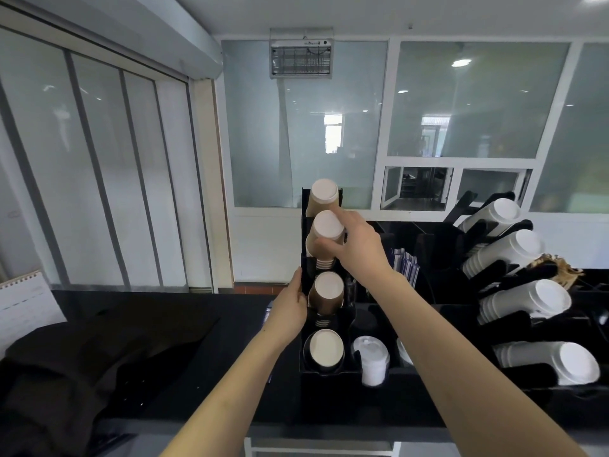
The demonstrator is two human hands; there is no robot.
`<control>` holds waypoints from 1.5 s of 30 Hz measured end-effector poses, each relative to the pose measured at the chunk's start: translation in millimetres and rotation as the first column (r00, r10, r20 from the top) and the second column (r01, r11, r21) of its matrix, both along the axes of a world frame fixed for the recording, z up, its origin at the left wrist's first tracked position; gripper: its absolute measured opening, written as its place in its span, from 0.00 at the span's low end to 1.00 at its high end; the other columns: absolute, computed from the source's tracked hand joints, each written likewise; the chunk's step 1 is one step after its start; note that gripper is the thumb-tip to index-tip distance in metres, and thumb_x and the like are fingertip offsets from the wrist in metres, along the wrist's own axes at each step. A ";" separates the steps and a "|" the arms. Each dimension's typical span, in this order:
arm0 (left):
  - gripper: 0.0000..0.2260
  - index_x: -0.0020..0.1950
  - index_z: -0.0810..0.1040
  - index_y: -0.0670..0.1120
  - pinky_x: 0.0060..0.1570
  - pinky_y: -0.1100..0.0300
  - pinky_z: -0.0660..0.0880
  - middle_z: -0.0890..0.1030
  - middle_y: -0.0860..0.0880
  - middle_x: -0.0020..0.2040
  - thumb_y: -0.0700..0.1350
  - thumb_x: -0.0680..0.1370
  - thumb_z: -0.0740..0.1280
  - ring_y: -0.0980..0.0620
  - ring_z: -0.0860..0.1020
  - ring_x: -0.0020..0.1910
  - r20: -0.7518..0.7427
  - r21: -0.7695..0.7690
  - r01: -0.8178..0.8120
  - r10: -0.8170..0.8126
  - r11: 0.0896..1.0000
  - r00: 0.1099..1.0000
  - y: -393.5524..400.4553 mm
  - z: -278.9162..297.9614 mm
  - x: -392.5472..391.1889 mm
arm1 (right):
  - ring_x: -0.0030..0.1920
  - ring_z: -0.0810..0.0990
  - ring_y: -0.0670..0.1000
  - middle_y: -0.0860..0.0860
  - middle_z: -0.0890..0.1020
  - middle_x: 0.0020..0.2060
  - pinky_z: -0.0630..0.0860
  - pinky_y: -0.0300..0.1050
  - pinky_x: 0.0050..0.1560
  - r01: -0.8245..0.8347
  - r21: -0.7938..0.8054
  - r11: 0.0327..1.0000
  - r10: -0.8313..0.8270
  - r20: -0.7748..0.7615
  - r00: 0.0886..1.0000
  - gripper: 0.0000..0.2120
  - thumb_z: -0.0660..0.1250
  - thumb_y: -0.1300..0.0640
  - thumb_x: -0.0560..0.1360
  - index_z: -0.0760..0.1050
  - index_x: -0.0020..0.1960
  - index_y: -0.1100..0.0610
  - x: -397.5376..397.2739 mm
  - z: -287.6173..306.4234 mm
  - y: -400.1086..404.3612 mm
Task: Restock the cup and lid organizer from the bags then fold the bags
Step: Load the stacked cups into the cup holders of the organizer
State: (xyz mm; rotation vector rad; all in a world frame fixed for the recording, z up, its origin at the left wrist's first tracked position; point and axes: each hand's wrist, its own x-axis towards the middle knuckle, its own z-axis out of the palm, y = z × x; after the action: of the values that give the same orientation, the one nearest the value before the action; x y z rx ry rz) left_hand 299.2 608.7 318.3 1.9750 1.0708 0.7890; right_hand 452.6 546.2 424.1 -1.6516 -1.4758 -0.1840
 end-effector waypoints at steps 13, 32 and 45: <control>0.17 0.75 0.69 0.56 0.67 0.53 0.72 0.75 0.50 0.71 0.48 0.86 0.55 0.51 0.74 0.69 0.319 0.009 -0.101 0.093 0.995 0.943 -41.4 19.9 -21.5 | 0.66 0.76 0.43 0.43 0.78 0.67 0.78 0.52 0.67 -0.001 0.071 0.997 0.013 -0.174 0.985 0.23 0.69 0.46 0.80 0.71 0.74 0.47 -15.6 -14.8 -44.6; 0.10 0.60 0.76 0.58 0.53 0.57 0.76 0.81 0.56 0.51 0.45 0.83 0.60 0.55 0.80 0.52 0.371 -0.083 0.399 -0.343 0.913 0.863 -264.0 -66.5 28.2 | 0.54 0.82 0.41 0.42 0.84 0.54 0.77 0.33 0.53 0.446 -0.015 0.895 -0.382 -0.543 0.748 0.08 0.68 0.59 0.82 0.80 0.60 0.51 -33.7 -180.3 -337.5; 0.11 0.61 0.77 0.55 0.52 0.57 0.78 0.82 0.52 0.53 0.44 0.84 0.58 0.58 0.82 0.50 0.259 -0.291 0.650 -0.596 0.702 0.760 -545.6 -132.5 104.5 | 0.54 0.79 0.33 0.40 0.83 0.55 0.75 0.26 0.50 0.702 -0.149 0.696 -0.622 -0.614 0.486 0.09 0.66 0.58 0.83 0.78 0.60 0.47 -5.0 -248.4 -648.2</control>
State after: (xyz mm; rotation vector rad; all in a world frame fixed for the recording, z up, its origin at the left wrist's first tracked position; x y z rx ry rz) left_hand 403.7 63.1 185.8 1.7460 0.3528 0.3131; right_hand 447.5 -102.0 175.7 -1.8606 -0.2426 -0.1192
